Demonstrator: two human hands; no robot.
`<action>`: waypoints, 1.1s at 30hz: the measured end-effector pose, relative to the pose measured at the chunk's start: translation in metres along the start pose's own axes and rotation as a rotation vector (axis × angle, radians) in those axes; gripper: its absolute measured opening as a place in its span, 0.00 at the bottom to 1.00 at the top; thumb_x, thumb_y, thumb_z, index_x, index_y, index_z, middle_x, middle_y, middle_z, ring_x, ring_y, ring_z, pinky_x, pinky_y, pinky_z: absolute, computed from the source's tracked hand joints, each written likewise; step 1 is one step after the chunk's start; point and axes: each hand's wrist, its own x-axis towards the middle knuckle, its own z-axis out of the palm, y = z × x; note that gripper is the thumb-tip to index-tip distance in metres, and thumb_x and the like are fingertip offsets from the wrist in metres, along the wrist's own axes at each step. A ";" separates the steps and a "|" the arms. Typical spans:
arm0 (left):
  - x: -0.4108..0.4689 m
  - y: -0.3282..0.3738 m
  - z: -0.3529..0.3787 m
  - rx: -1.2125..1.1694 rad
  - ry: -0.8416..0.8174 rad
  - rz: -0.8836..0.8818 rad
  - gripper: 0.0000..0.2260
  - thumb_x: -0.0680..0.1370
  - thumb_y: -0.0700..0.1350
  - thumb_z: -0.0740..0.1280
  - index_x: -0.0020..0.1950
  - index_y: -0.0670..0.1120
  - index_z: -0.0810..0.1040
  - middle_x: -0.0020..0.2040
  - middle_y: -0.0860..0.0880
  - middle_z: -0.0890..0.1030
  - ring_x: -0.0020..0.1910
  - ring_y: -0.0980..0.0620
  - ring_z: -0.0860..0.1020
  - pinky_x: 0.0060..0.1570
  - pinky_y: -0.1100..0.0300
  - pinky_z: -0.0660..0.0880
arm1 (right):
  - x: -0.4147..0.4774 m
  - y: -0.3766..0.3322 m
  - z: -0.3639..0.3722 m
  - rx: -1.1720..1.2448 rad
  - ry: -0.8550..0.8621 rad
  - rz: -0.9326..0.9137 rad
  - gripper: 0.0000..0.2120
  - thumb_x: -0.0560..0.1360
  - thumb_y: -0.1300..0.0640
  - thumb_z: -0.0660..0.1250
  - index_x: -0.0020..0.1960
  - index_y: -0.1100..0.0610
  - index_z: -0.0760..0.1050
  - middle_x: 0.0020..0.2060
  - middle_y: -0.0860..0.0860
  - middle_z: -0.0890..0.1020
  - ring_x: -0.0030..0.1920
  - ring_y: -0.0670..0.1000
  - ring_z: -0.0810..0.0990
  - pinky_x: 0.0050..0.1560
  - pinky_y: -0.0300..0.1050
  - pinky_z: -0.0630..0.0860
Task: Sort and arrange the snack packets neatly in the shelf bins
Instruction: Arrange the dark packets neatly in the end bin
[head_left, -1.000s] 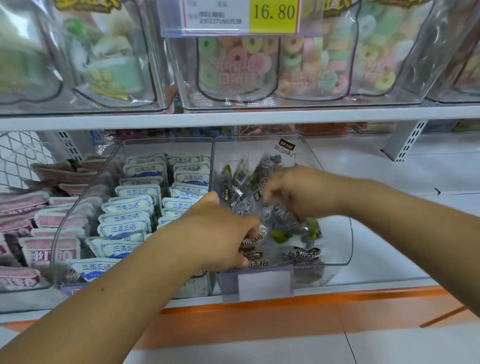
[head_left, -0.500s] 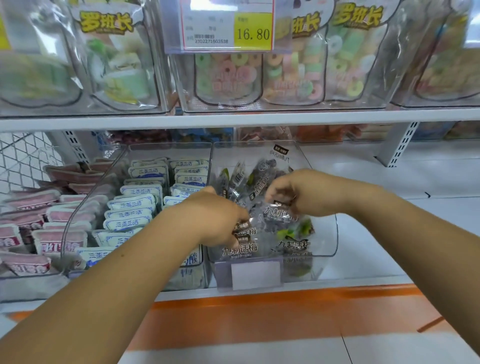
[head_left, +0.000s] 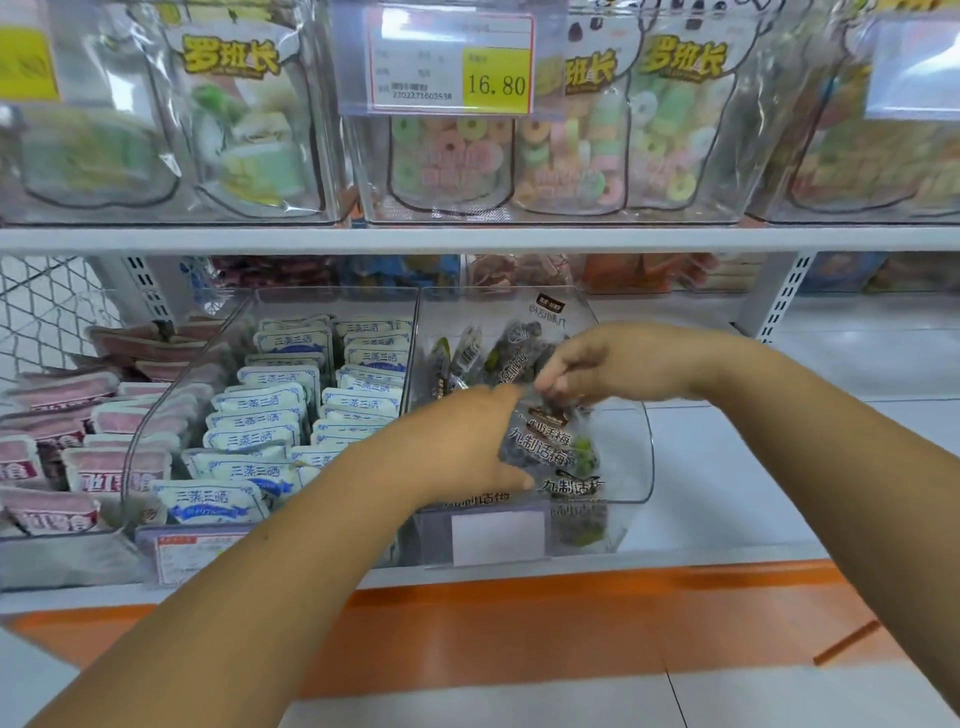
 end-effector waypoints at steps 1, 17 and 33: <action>0.000 0.001 0.005 -0.038 0.025 -0.003 0.35 0.74 0.59 0.69 0.76 0.50 0.58 0.70 0.48 0.67 0.65 0.49 0.71 0.63 0.55 0.71 | -0.004 0.000 -0.005 -0.093 0.036 -0.007 0.08 0.78 0.59 0.65 0.53 0.49 0.80 0.52 0.48 0.84 0.54 0.50 0.81 0.57 0.40 0.74; 0.005 -0.004 0.029 -0.236 -0.005 -0.044 0.28 0.76 0.63 0.64 0.72 0.53 0.67 0.65 0.51 0.74 0.61 0.52 0.73 0.58 0.58 0.72 | 0.018 0.008 0.017 -0.553 0.139 0.176 0.19 0.73 0.58 0.66 0.62 0.44 0.76 0.55 0.45 0.80 0.61 0.52 0.72 0.64 0.58 0.64; 0.014 -0.004 0.030 -0.322 -0.046 -0.084 0.19 0.77 0.57 0.66 0.64 0.52 0.68 0.58 0.55 0.76 0.49 0.56 0.76 0.47 0.60 0.73 | -0.039 0.022 0.014 0.618 0.591 -0.085 0.15 0.74 0.75 0.64 0.48 0.55 0.75 0.40 0.54 0.76 0.40 0.51 0.79 0.44 0.50 0.83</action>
